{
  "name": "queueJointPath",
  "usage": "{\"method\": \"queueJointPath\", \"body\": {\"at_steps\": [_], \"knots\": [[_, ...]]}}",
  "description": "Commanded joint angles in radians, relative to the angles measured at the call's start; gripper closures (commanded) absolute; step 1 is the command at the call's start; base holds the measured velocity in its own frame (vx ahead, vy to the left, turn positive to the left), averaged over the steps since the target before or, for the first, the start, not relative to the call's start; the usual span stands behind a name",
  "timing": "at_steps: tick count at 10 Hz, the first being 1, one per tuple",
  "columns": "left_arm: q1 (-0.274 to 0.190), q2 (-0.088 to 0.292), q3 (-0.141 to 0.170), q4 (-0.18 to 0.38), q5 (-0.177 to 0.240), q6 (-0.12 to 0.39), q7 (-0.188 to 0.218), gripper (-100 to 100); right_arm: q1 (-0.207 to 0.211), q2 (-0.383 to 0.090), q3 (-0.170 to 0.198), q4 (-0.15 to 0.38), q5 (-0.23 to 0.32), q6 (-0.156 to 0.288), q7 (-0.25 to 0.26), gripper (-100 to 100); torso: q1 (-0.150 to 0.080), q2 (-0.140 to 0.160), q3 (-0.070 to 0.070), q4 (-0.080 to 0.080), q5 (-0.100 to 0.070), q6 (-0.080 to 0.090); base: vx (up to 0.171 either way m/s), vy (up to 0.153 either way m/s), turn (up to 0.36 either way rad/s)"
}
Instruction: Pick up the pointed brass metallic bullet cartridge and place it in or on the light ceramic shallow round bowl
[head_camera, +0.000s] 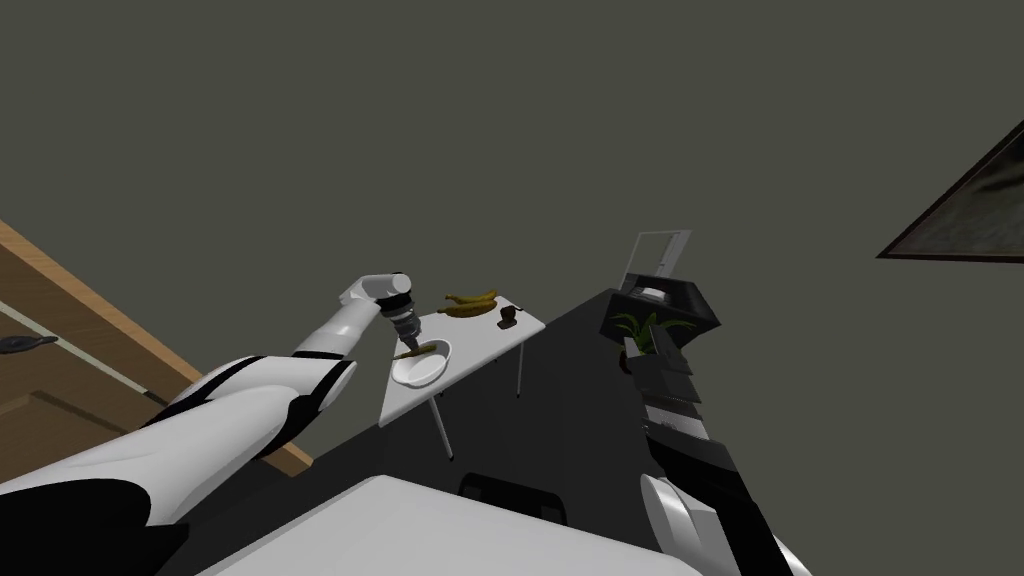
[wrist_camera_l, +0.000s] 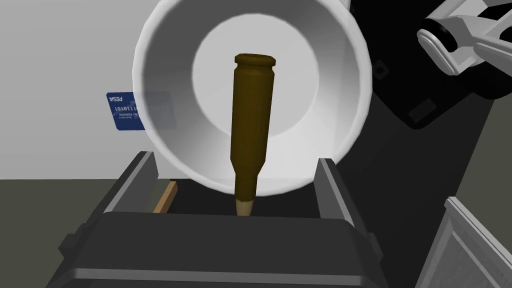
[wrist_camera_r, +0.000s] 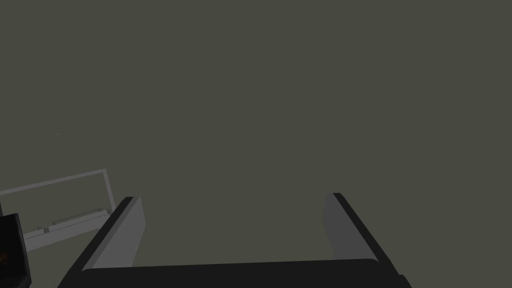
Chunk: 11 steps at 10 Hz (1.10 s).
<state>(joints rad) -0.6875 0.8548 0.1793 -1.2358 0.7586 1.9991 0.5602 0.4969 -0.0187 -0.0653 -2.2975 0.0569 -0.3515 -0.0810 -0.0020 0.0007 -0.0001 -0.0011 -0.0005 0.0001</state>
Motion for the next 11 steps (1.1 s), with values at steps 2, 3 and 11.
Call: {"method": "queueJointPath", "body": {"at_steps": [2, 3, 11], "knots": [[-0.034, 0.048, -0.023, 0.043, 0.037, 0.0, 0.004, -100, 0.0, 0.0, 0.0, 0.0, 0.0, 0.0, 0.0, 0, 0.0, 0.0, 0.0, 0.0, 0.0, 0.0, -0.024, -0.013, -0.053], [-0.046, 0.066, -0.031, 0.057, 0.051, 0.001, 0.006, -100, 0.0, 0.0, 0.0, 0.0, 0.0, 0.0, 0.0, 0, 0.0, 0.0, 0.0, 0.0, 0.0, 0.0, -0.024, -0.013, -0.066], [-0.054, 0.074, -0.036, 0.065, 0.057, 0.0, 0.007, 0, 0.0, 0.0, 0.0, 0.0, 0.0, 0.0, 0.0, 0, 0.001, -0.002, -0.001, -0.001, 0.0, 0.0, -0.006, -0.002, -0.008]]}}
